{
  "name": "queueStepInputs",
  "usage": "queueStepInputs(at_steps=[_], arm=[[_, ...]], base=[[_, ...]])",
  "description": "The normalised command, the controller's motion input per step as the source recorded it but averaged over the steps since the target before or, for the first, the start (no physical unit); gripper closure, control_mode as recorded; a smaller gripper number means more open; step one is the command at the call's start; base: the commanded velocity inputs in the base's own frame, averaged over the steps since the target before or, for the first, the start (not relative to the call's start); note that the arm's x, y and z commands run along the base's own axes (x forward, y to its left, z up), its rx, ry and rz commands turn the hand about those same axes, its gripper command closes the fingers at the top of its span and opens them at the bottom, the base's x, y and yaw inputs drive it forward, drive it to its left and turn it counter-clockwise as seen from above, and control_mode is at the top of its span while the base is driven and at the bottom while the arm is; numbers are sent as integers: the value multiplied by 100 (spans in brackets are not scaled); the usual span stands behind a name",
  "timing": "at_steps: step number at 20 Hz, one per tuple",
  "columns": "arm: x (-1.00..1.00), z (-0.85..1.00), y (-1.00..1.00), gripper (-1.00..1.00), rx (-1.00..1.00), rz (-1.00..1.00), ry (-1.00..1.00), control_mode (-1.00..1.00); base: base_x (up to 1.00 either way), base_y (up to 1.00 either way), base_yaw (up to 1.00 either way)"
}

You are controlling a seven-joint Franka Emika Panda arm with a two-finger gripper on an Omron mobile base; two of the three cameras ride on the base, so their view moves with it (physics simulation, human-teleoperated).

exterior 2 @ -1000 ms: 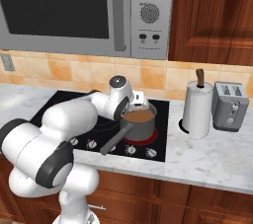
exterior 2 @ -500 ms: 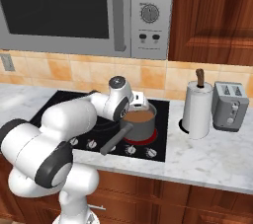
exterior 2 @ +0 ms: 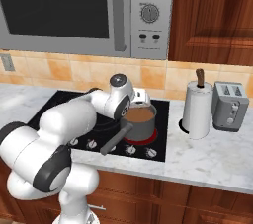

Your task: Pick up the sugar cube(s) and place them in the saucepan with hot chocolate.

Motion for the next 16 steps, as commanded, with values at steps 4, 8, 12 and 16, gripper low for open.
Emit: queueStepInputs(at_steps=[4,8,12,16], arm=[[-44,52,-26,-100,1,0,-11,-100],[-83,51,-27,-100,5,0,-15,-100],[-100,20,-1,-100,4,0,-21,-100],[-70,32,0,-100,0,0,-16,-100]], base=[[0,0,0],[0,0,0],[0,0,0],[0,0,0]])
